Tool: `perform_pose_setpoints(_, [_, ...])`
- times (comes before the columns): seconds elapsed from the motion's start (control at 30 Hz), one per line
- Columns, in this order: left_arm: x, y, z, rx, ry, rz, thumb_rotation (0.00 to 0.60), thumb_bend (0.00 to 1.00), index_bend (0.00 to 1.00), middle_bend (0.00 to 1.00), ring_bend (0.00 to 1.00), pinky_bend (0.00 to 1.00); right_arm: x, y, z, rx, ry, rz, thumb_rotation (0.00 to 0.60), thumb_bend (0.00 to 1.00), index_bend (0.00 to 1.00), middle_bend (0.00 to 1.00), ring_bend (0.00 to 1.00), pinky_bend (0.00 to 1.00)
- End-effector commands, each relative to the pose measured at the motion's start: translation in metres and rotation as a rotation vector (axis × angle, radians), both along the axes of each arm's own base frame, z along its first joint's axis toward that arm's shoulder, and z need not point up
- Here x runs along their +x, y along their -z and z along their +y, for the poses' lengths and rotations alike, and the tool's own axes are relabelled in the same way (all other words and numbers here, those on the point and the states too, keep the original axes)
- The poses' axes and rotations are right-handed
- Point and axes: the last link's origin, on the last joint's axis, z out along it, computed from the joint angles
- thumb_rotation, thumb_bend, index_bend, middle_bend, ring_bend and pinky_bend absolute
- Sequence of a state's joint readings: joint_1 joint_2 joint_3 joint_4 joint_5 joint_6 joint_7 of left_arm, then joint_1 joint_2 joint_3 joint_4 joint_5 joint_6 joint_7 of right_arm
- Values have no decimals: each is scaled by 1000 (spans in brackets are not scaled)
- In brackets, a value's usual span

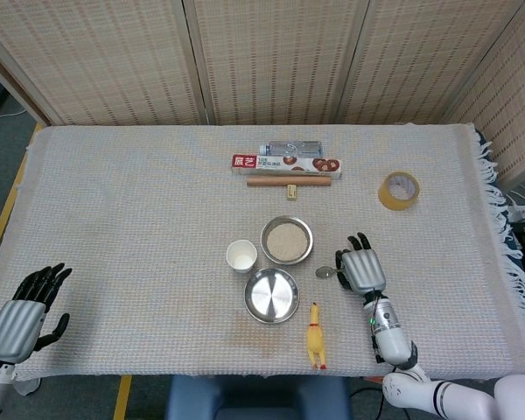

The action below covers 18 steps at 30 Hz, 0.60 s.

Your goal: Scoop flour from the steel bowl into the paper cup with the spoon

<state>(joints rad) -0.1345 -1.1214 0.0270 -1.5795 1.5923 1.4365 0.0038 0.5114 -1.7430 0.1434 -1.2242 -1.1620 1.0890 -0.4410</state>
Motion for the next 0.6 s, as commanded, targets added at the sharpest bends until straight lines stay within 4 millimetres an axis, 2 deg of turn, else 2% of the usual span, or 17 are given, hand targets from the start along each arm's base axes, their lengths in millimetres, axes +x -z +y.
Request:
perform_pose_setpoints(0.03, [0, 0, 0, 0, 0, 0, 600, 445, 0, 0, 0, 99, 0, 0, 0, -2, 0, 1, 600, 343, 871, 559, 137, 94])
perform_pose_setpoints(0.6, [0, 0, 0, 0, -3, -1, 600, 445, 0, 0, 0, 99, -3, -6, -1, -14, -9, 22, 600, 347, 896, 577, 149, 97])
